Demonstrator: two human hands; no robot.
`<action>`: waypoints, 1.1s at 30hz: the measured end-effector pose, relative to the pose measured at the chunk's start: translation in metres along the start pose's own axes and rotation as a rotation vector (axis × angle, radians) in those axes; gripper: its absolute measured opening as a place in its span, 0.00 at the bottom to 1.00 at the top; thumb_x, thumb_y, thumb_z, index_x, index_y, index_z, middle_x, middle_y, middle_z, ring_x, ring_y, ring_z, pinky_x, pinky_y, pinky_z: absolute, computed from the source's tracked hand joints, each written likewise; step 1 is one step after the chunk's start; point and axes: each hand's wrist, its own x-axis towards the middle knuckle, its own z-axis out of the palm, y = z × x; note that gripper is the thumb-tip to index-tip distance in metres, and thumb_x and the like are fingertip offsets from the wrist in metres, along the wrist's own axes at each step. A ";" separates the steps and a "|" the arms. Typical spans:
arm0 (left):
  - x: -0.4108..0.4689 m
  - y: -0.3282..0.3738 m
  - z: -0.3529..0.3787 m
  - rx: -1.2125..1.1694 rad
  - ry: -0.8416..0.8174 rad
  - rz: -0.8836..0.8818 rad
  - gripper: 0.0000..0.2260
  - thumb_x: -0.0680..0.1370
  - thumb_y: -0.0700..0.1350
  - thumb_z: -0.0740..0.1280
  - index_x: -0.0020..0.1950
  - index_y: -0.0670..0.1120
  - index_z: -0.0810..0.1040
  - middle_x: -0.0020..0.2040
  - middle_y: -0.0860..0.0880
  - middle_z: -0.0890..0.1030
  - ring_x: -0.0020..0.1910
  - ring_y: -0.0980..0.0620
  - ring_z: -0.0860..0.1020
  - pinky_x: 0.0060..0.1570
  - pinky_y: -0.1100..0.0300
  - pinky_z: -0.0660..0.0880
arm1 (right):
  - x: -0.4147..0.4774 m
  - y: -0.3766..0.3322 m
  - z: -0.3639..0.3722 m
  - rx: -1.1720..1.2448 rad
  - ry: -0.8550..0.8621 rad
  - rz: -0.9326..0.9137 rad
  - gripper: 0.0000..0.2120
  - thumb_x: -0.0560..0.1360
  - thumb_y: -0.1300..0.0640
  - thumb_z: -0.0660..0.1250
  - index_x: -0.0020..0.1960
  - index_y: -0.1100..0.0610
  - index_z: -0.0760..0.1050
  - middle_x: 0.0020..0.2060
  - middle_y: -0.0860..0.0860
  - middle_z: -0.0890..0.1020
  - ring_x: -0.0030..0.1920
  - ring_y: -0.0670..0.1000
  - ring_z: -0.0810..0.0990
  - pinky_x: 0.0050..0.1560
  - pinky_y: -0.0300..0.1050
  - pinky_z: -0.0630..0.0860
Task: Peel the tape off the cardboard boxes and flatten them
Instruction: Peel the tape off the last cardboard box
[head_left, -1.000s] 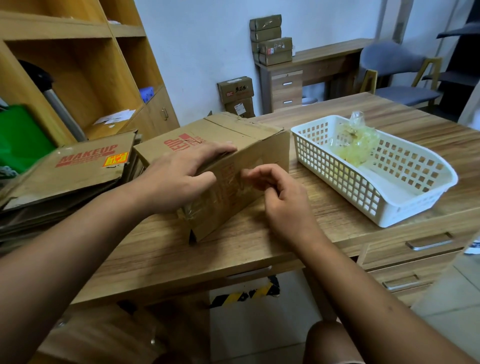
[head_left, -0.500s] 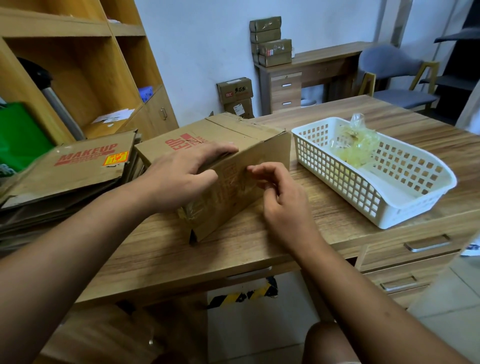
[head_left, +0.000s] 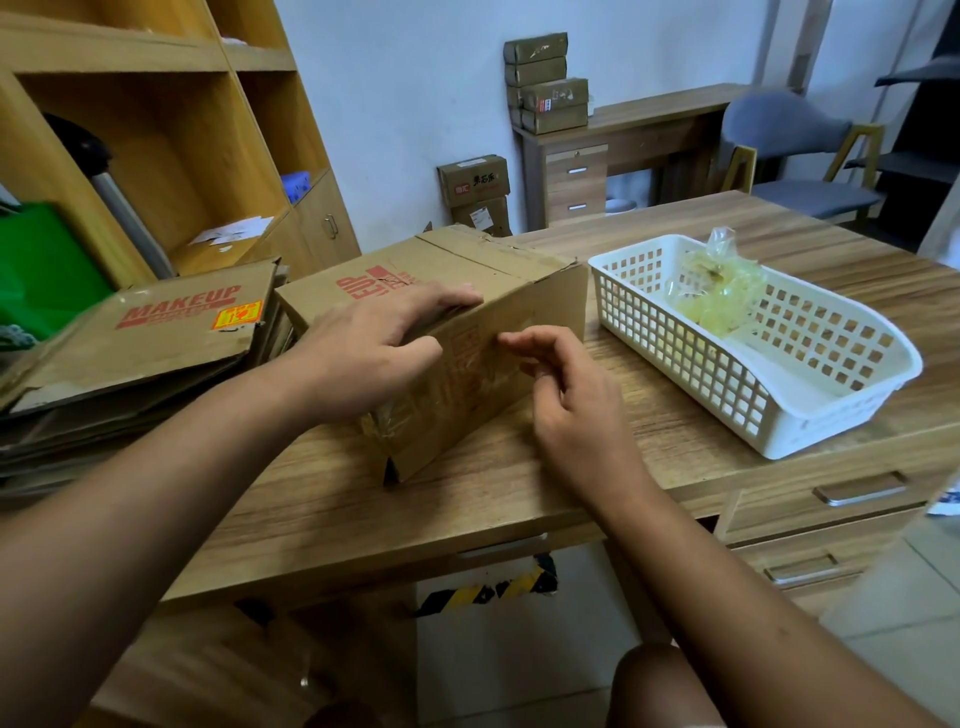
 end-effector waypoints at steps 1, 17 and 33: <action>0.000 0.000 0.000 -0.001 0.000 -0.001 0.27 0.74 0.55 0.55 0.73 0.70 0.63 0.64 0.74 0.65 0.60 0.65 0.65 0.54 0.57 0.65 | 0.000 0.000 0.001 -0.006 -0.004 0.000 0.18 0.79 0.70 0.58 0.63 0.56 0.77 0.58 0.46 0.83 0.61 0.42 0.80 0.64 0.46 0.78; 0.001 0.000 -0.001 -0.023 0.010 -0.015 0.27 0.73 0.54 0.55 0.72 0.70 0.65 0.64 0.77 0.63 0.61 0.66 0.64 0.56 0.57 0.64 | -0.002 -0.007 0.003 -0.109 -0.035 -0.081 0.22 0.75 0.70 0.57 0.65 0.56 0.75 0.61 0.48 0.81 0.63 0.44 0.79 0.66 0.47 0.76; 0.000 0.001 -0.001 -0.075 -0.012 -0.054 0.26 0.72 0.54 0.55 0.71 0.70 0.66 0.72 0.70 0.68 0.67 0.64 0.67 0.68 0.50 0.67 | -0.004 -0.009 0.009 -0.462 -0.136 -0.065 0.20 0.75 0.70 0.57 0.62 0.55 0.75 0.53 0.51 0.82 0.54 0.51 0.77 0.48 0.45 0.73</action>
